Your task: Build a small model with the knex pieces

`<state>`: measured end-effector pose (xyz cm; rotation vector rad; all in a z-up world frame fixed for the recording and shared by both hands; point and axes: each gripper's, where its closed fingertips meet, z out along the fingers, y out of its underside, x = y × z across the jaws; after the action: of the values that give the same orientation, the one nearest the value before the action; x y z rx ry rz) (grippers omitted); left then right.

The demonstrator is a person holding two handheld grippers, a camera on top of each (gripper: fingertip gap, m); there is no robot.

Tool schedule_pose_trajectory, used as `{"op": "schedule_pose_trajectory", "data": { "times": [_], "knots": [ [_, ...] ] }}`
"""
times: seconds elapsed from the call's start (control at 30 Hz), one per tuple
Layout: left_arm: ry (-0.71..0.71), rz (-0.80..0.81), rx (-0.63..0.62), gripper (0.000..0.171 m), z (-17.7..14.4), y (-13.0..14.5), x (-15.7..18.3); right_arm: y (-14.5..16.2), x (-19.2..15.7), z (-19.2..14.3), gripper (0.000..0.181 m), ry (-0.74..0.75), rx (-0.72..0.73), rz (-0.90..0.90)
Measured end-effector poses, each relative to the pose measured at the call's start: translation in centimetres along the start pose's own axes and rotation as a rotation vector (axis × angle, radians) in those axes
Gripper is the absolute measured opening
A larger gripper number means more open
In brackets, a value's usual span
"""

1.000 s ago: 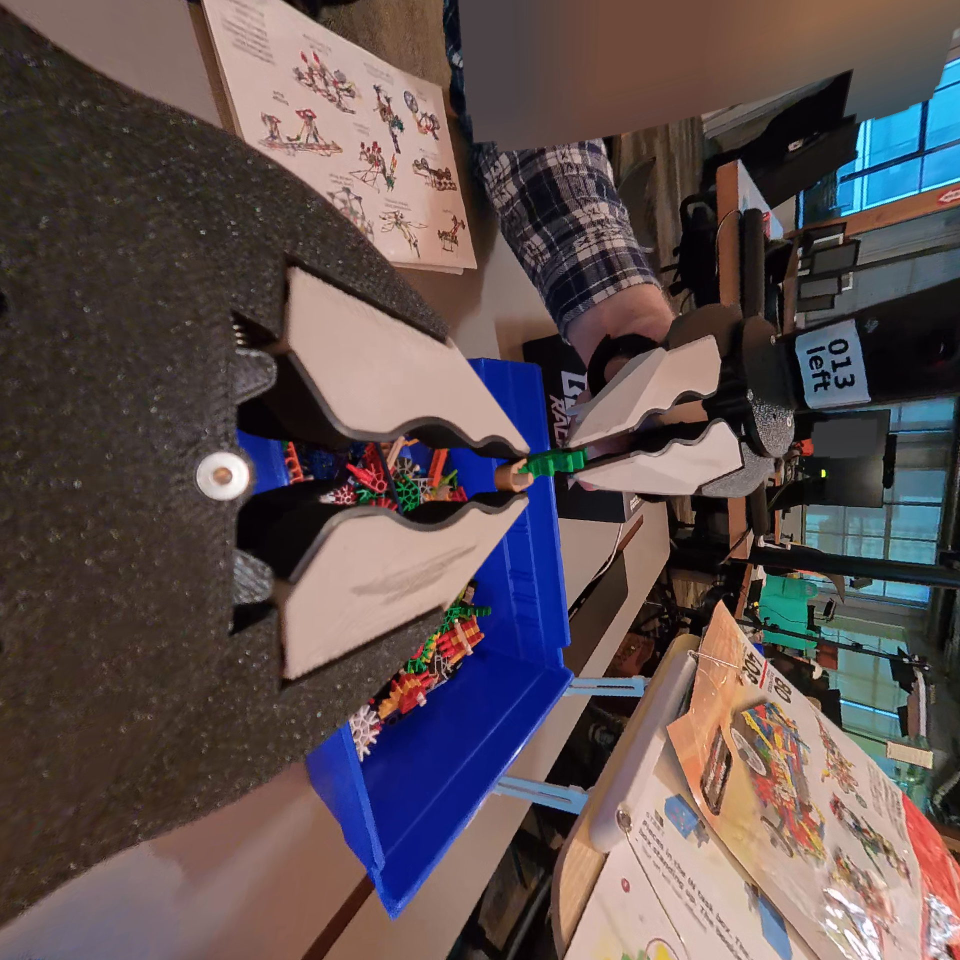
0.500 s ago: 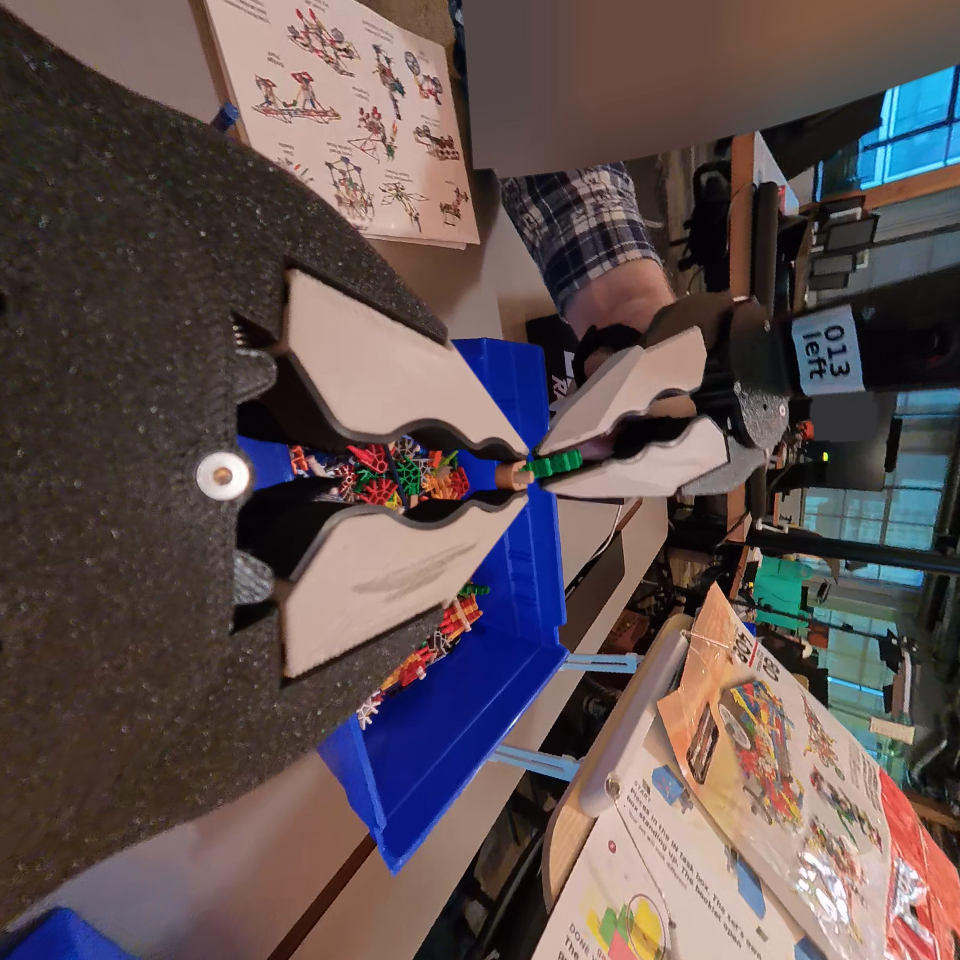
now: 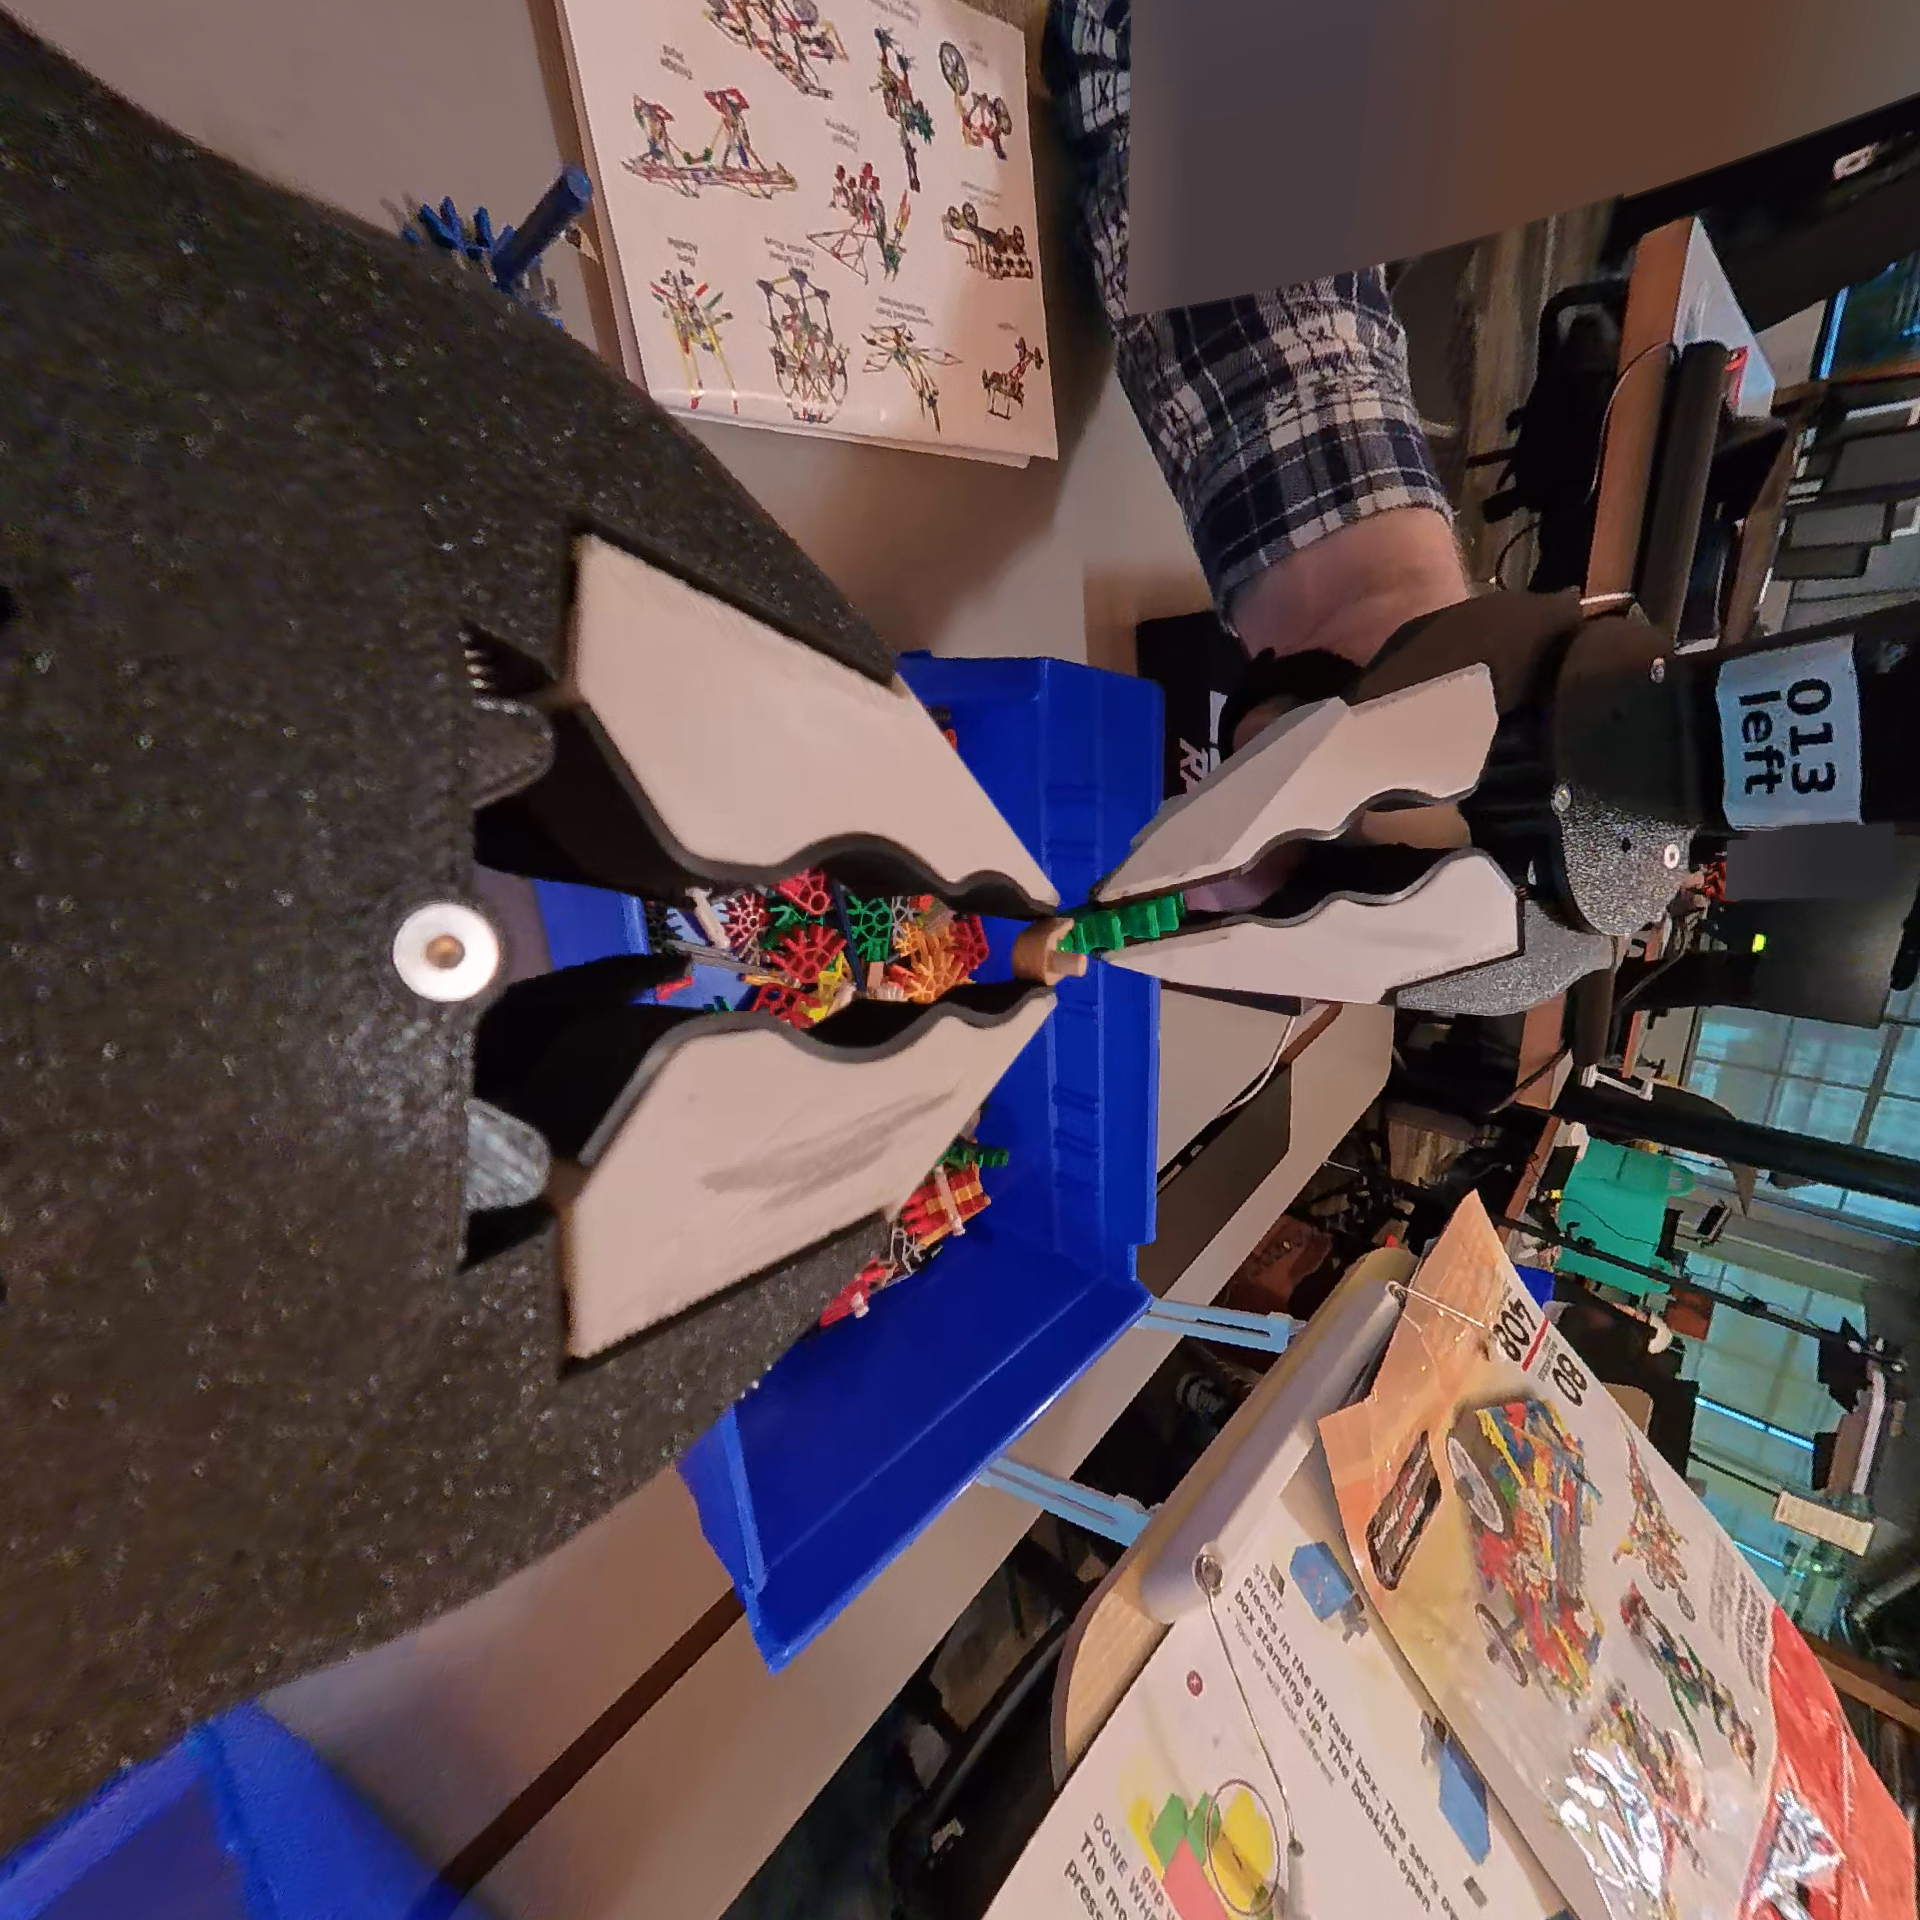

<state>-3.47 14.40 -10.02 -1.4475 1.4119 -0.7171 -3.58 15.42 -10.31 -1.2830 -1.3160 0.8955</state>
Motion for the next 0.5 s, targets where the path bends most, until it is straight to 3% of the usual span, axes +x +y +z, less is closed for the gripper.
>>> {"op": "schedule_pose_trajectory", "data": {
  "times": [0.23, 0.5],
  "knots": [
    [-0.007, -0.053, 0.061, 0.013, 0.1, -0.5, -0.6, -1.0, 0.3, -0.4, 0.008, -0.032, 0.077, 0.116],
    [0.004, -0.071, 0.049, 0.004, 0.6, -0.2, -0.5, -0.8, 0.4, -0.1, 0.011, -0.042, 0.097, 0.190]
  ]
}}
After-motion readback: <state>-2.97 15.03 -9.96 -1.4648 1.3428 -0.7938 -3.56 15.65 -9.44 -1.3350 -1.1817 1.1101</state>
